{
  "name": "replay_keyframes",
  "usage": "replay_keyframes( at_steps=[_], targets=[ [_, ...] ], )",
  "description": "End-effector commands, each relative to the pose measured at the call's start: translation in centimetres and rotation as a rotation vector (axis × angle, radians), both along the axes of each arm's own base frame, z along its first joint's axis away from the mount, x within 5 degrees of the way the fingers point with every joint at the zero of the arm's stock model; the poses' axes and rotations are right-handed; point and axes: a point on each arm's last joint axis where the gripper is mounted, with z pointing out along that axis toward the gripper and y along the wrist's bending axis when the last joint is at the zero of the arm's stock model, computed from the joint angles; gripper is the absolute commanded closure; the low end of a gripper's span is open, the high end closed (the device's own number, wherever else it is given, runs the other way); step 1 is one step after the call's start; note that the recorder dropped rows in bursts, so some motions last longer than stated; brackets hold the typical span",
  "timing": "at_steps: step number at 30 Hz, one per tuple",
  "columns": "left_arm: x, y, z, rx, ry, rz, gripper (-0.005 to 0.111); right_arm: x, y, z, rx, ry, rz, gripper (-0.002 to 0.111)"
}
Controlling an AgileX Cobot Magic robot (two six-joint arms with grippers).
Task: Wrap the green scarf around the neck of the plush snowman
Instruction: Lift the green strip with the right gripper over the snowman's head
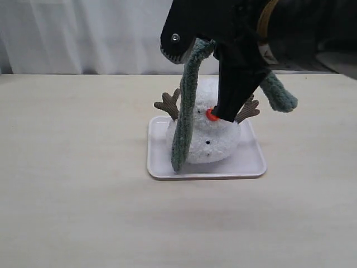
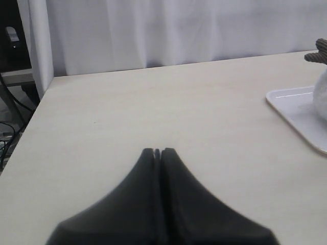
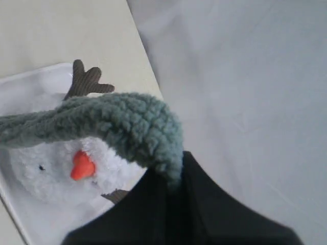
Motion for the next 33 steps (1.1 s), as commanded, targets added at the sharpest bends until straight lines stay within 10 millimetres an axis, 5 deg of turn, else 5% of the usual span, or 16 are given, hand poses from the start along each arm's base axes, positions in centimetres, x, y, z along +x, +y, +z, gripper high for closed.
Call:
replay_keyframes(
  at_steps=[1,10,21,33],
  targets=[
    [0.0,0.0,0.0,-0.003,-0.009,0.001,0.107,1.4,1.3,-0.9,-0.069,-0.093,0.029,0.104],
    [0.0,0.0,-0.1,-0.002,-0.004,0.001,0.107,4.3,2.3,-3.0,-0.069,-0.186,-0.045,0.104],
    [0.0,0.0,-0.1,-0.002,-0.004,0.001,0.107,10.2,-2.8,-6.6,0.293,-0.08,-0.443,0.104],
    [0.0,0.0,-0.1,-0.002,-0.004,0.001,0.107,11.9,-0.8,-7.7,0.368,-0.057,-0.269,0.104]
  ],
)
